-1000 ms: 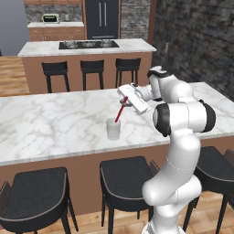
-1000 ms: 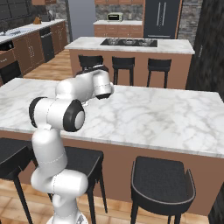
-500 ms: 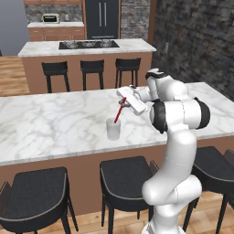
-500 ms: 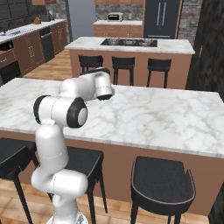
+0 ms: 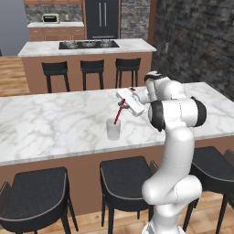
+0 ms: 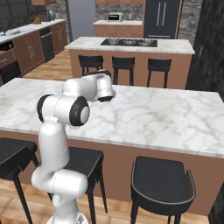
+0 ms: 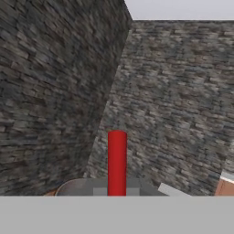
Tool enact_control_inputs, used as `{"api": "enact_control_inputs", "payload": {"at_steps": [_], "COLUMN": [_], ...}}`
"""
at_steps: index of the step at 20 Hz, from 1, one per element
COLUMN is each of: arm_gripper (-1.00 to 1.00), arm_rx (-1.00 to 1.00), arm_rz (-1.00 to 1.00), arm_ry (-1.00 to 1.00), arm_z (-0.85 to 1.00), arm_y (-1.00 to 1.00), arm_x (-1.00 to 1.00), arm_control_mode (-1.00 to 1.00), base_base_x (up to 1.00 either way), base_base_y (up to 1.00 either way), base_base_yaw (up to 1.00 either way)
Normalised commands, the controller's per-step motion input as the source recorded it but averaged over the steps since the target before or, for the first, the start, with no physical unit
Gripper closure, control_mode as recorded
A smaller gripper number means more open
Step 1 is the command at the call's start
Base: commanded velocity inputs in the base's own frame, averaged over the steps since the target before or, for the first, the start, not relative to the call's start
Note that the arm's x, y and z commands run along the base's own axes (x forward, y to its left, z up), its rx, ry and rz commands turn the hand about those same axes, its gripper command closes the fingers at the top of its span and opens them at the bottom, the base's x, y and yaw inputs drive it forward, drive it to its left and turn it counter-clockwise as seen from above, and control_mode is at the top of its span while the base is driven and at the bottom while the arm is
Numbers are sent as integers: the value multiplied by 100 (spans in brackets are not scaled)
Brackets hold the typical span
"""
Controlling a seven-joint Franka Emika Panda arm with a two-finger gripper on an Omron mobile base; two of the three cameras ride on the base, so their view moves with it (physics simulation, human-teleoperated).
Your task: Take a straw from the drawer in front and place it inside the glass cup on the dining counter.
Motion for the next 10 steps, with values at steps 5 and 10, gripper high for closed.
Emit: {"api": "enact_control_inputs", "payload": {"at_steps": [5,10], "arm_gripper": [100,100], "arm_rx": [0,-1], "arm_rz": [-3,-4], "arm_ry": [0,1], "arm_z": [-11,-18], "arm_y": [1,1], "arm_x": [14,6], "arm_control_mode": [-100,-100], "base_base_x": [0,0], "base_base_y": [0,0], "base_base_yaw": [0,0]}}
